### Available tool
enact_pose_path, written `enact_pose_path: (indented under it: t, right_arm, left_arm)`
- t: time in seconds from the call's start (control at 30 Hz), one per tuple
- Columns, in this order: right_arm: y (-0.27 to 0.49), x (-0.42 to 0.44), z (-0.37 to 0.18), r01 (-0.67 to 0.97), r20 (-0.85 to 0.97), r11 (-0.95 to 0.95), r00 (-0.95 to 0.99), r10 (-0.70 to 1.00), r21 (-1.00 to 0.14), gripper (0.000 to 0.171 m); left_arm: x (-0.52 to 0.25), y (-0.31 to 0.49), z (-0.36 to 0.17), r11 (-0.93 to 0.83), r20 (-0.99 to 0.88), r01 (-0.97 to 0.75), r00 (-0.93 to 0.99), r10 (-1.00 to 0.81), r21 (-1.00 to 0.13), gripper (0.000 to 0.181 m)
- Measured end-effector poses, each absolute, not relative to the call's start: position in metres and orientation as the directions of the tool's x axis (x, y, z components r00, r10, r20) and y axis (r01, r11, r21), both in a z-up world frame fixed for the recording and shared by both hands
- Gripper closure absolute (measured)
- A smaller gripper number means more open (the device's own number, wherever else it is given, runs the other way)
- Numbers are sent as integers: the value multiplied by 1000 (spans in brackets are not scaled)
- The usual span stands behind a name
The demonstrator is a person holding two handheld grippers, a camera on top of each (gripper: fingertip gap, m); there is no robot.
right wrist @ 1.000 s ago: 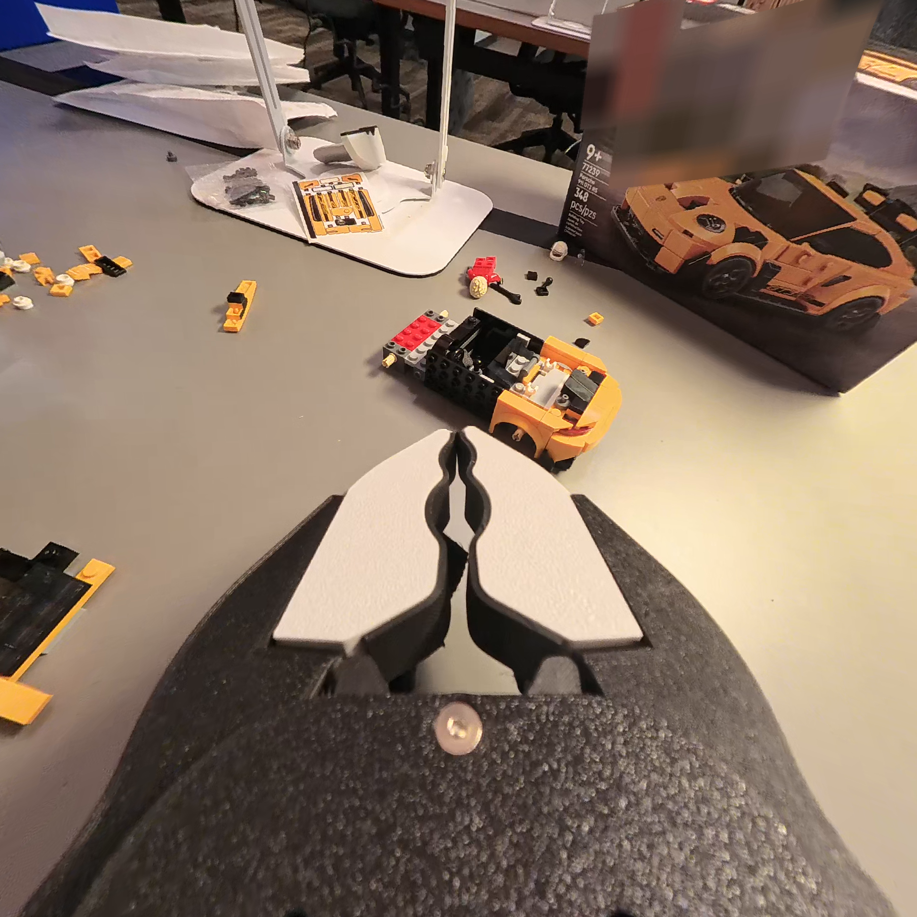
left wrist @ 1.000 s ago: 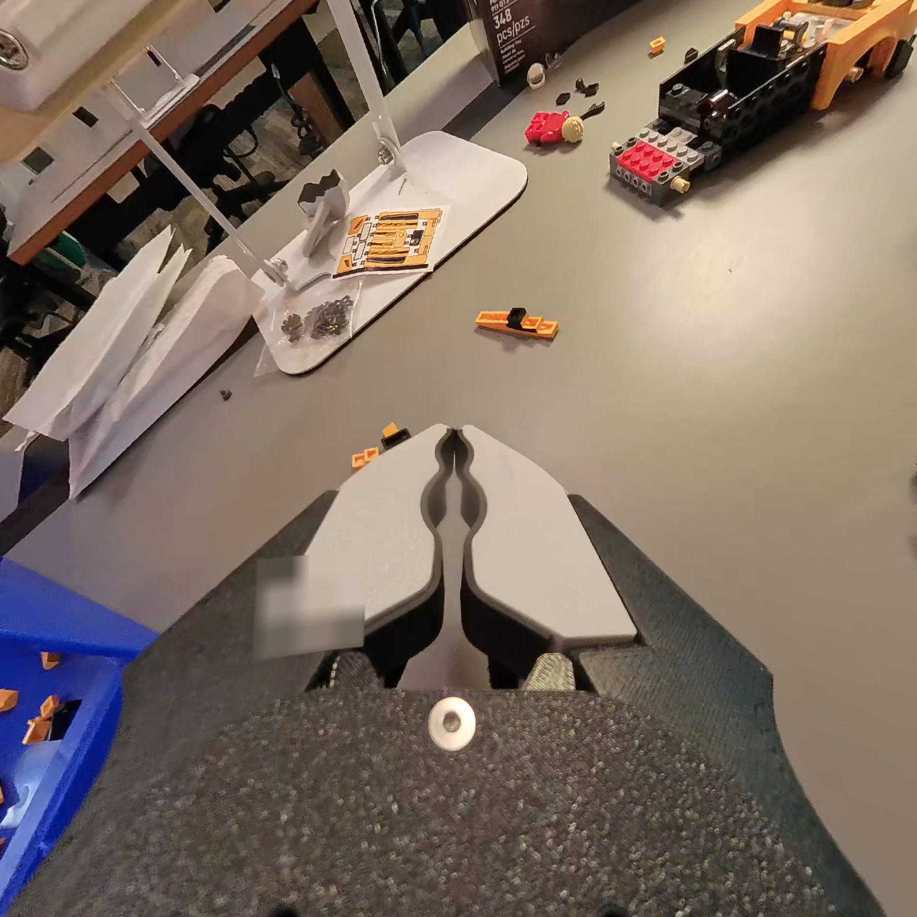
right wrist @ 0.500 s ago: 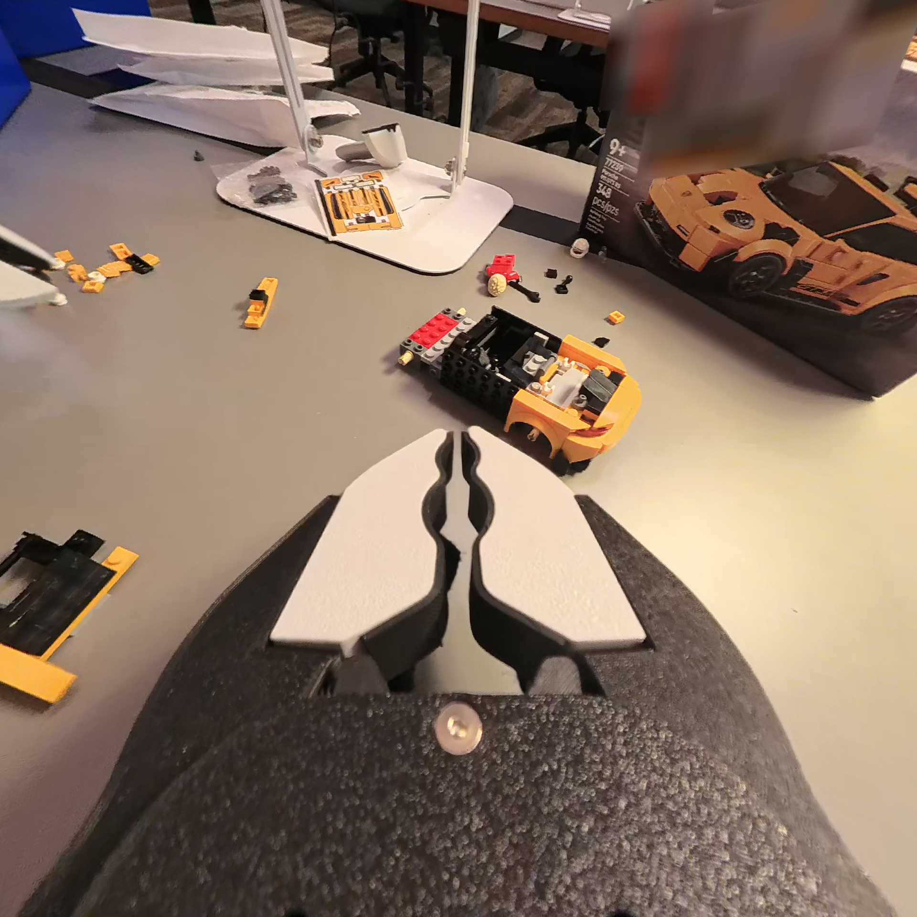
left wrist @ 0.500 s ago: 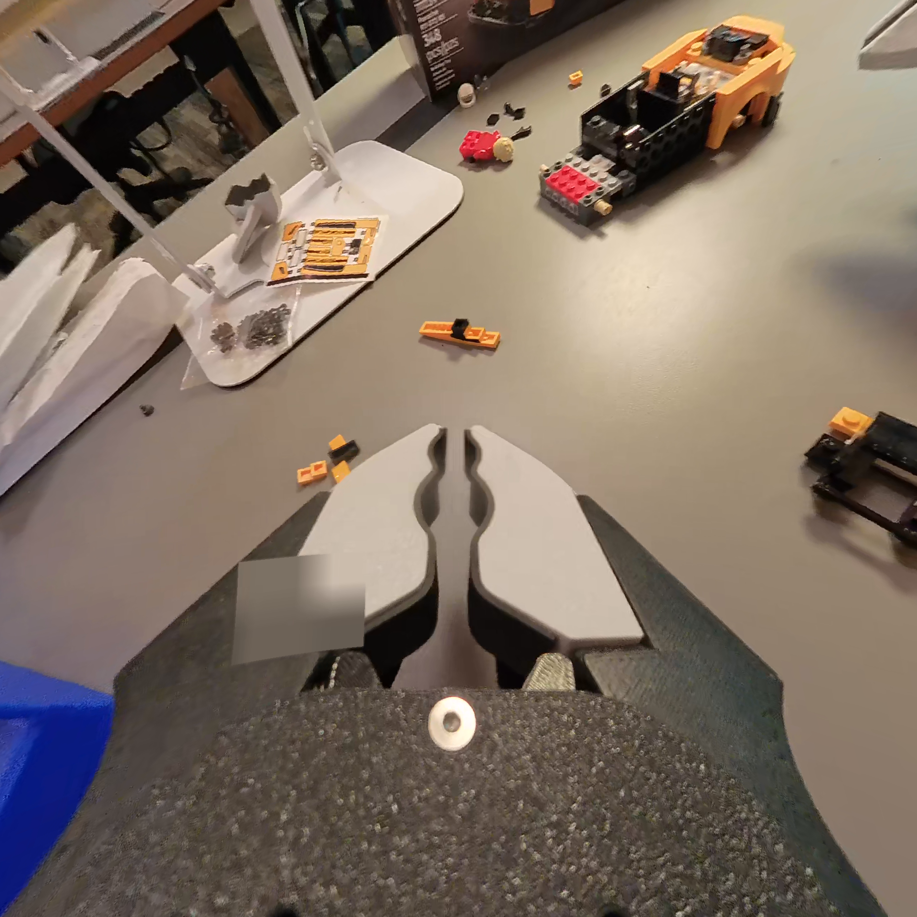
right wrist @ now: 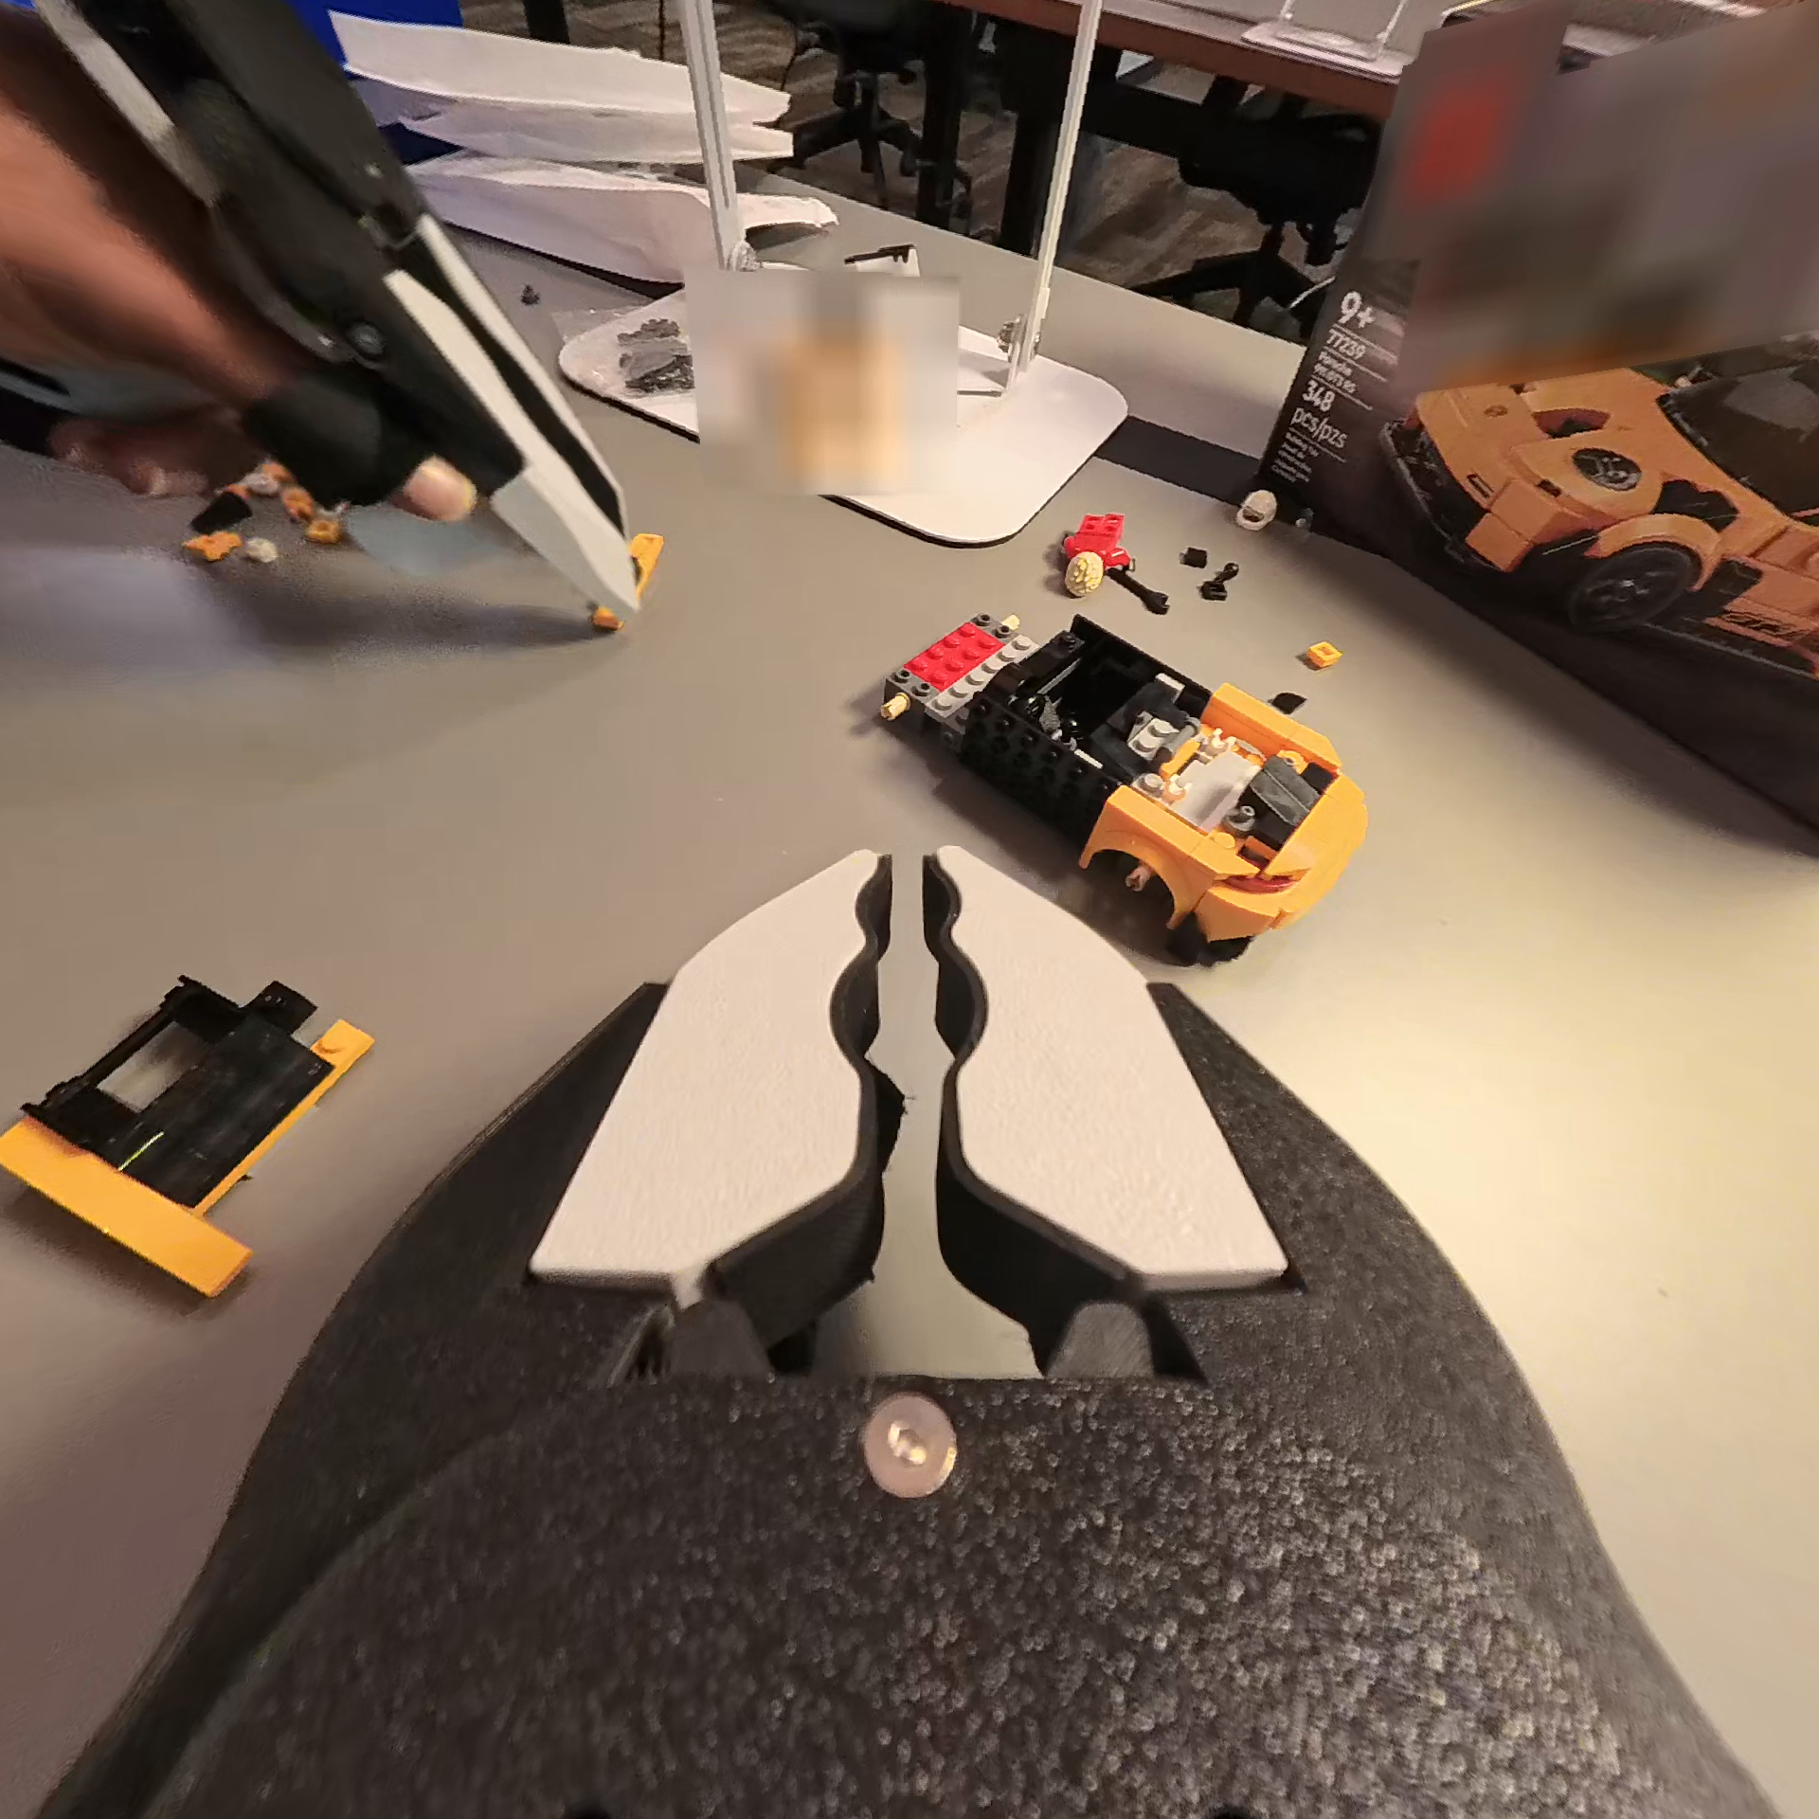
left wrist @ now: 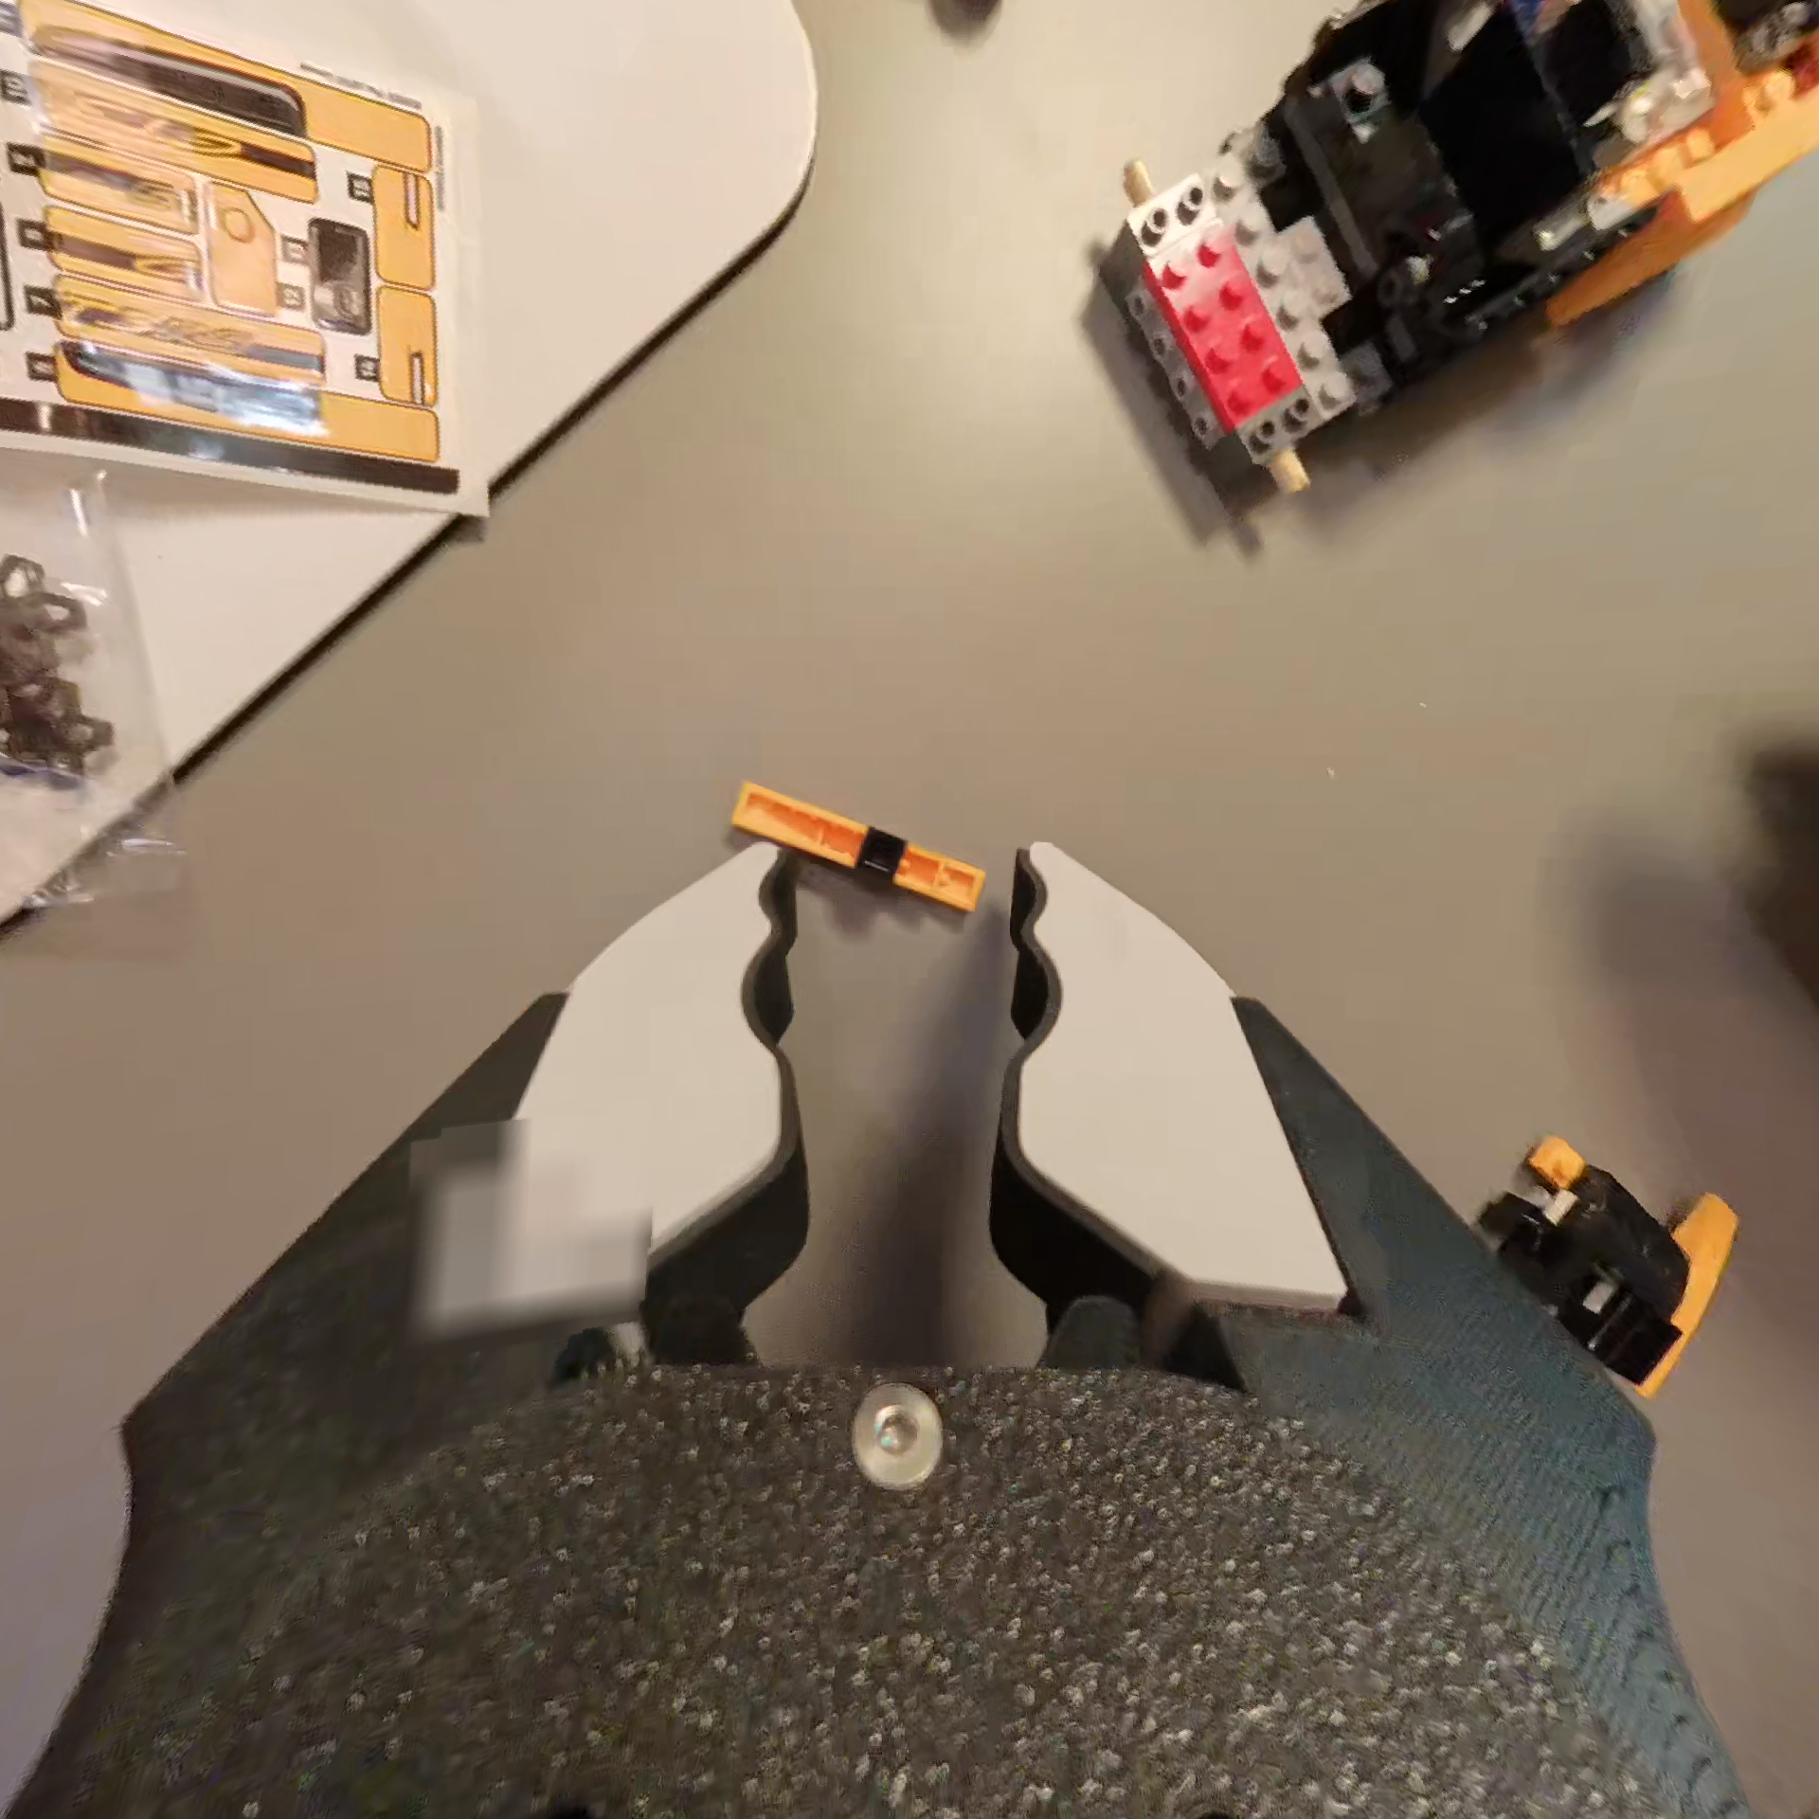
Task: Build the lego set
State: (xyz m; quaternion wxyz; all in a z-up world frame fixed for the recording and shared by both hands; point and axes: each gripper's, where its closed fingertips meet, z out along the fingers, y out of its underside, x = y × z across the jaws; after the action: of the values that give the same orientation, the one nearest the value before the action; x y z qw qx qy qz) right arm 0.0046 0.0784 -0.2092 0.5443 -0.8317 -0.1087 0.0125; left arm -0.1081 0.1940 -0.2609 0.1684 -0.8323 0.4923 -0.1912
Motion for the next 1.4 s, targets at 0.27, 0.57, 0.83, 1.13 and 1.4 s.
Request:
enact_pose_path:
  t: [0.27, 0.57, 0.83, 1.13, 1.4]
  right_arm:
    - [74, -3, -203, 167, 81, -366, 967, 240, -915, 166]
    - [45, -71, -164, 333, 274, -21, 809, 520, -943, 155]
    - [-2, -125, -154, 204, 142, 41, 512, 847, -978, 140]
    - [-22, -142, -162, 400, 253, 118, 303, 919, -909, 150]
    - [-21, -132, -154, 267, -5, -98, 328, 945, -959, 171]
  left_arm:
    - [-111, 192, -262, -321, 11, -845, 350, -937, -428, 174]
    - [-90, 38, -175, -559, 720, -575, -77, -690, -597, 173]
    - [-123, -13, -165, -642, 856, -569, -300, -420, -514, 174]
    - [-135, -43, -172, -472, 871, -736, -359, -335, -485, 174]
    - [-134, -28, -158, -488, 814, -655, -409, -414, -577, 169]
